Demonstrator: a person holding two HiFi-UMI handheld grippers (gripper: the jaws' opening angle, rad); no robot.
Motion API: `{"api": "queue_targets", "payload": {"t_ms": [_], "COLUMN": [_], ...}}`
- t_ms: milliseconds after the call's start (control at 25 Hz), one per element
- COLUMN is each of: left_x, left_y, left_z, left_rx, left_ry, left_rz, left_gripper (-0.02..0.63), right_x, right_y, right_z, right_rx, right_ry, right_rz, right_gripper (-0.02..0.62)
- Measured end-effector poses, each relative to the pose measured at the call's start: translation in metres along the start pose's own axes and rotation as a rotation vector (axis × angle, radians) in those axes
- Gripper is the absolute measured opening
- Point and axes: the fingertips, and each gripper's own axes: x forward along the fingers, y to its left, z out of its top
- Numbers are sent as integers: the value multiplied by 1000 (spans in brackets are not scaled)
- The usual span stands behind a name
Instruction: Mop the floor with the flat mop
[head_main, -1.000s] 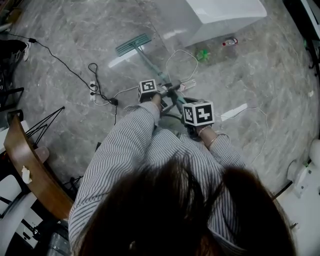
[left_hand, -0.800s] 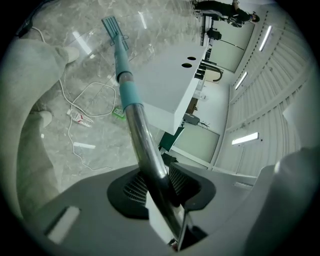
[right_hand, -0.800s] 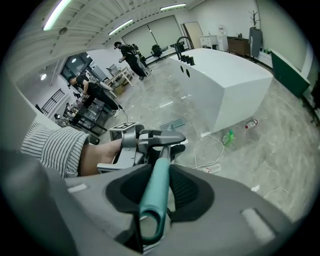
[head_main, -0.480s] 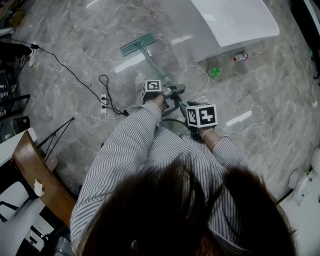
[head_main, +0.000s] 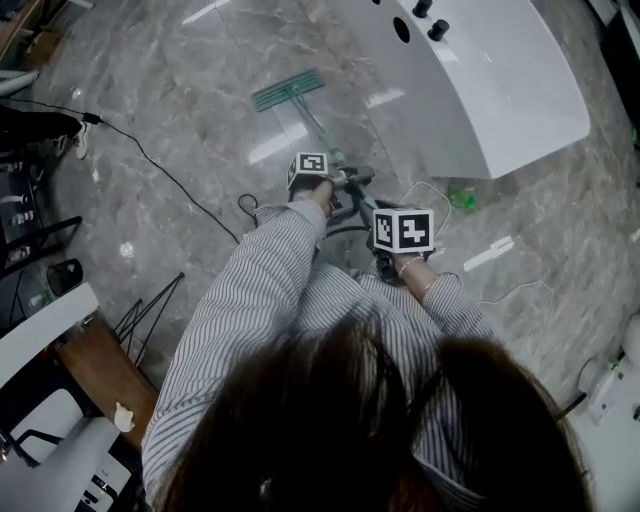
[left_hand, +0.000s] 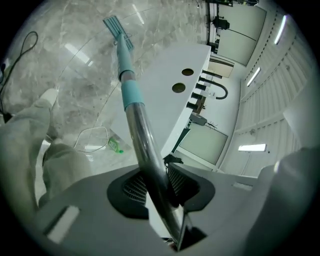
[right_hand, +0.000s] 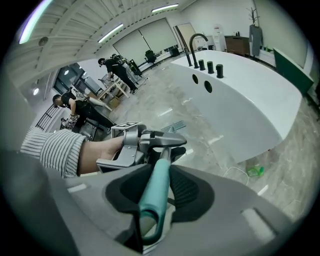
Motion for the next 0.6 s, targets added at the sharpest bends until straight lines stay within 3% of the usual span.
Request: {"api": "queue_targets", "payload": {"t_ms": [360,600], "left_x": [-21,-25], "left_y": [-93,-172], "left_z": [176,294], "left_rx": [42,46], "left_ry": [-86,-110], "left_rz": [-48,-49], "left_gripper": [115,121], "right_x": [80,120], "right_y": [30,43], "right_z": [173,309], "right_rx": [-29,-89], "right_ry": [-2,27], "right_rz": [-9,4], "right_gripper": [114,115]}}
